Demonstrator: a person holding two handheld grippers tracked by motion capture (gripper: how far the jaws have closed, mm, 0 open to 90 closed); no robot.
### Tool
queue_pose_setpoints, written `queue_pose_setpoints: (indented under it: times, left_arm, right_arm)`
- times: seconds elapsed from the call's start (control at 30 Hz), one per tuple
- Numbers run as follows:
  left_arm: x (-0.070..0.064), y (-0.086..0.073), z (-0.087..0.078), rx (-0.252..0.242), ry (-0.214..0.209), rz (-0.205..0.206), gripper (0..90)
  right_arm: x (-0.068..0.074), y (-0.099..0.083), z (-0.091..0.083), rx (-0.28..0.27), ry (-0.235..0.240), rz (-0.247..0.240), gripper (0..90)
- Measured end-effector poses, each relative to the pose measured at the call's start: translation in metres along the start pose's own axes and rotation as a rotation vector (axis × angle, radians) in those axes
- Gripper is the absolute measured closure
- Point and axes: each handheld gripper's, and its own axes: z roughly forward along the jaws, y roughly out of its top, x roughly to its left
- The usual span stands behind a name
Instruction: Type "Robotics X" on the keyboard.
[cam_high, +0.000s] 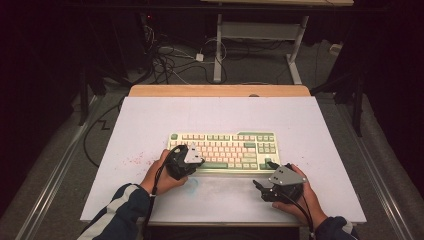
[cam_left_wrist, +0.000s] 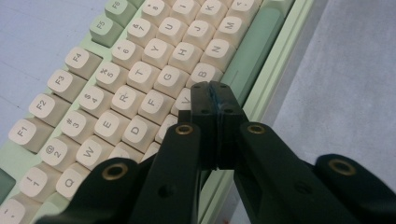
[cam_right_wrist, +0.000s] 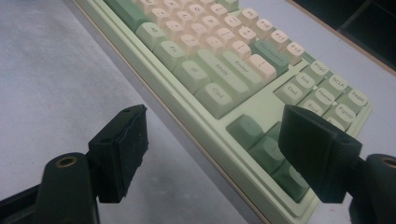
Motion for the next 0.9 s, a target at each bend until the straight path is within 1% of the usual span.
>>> queue_pose_setpoints:
  times: [0.13,0.27,0.33,0.4,0.47,0.53,0.6,0.67,0.77,0.83,0.9]
  left_arm:
    - [0.001,0.0,0.0,-0.005,0.008,0.003,86.5]
    - [0.002,-0.002,0.003,0.012,0.009,-0.002,86.6]
    - [0.002,-0.003,0.004,0.009,0.005,-0.007,86.9]
    - [0.001,-0.003,0.003,0.01,0.007,0.001,86.8]
    - [0.001,-0.002,0.002,0.002,0.01,0.009,85.6]
    - [0.001,0.002,-0.001,-0.021,0.01,0.0,84.7]
    - [0.002,0.004,-0.004,-0.041,0.016,0.002,82.9]
    - [0.003,0.005,-0.006,-0.047,0.018,0.002,82.8]
    - [0.004,0.007,-0.009,-0.061,0.014,0.004,79.8]
    - [0.005,0.007,-0.01,-0.072,0.017,0.005,73.6]
    - [0.006,0.008,-0.012,-0.094,0.02,0.0,67.2]
  right_arm:
    - [0.0,0.0,0.0,0.001,0.002,0.0,24.6]
    - [0.001,0.0,0.001,0.003,0.005,-0.009,24.7]
    - [0.001,0.0,0.0,0.005,0.004,-0.009,24.8]
    - [0.001,0.0,0.001,0.005,0.003,-0.009,24.8]
    - [0.001,0.0,0.0,0.006,0.004,-0.01,24.8]
    - [0.001,0.0,0.0,0.003,0.004,-0.009,24.8]
    - [0.0,0.0,0.0,0.004,0.001,-0.004,24.8]
    - [0.0,0.0,0.0,0.005,0.0,-0.005,24.8]
    - [0.0,0.0,0.0,0.006,-0.002,-0.007,24.8]
    - [0.0,0.0,0.0,0.006,-0.004,-0.007,24.8]
    - [-0.001,-0.001,-0.001,0.004,-0.006,-0.008,24.8]
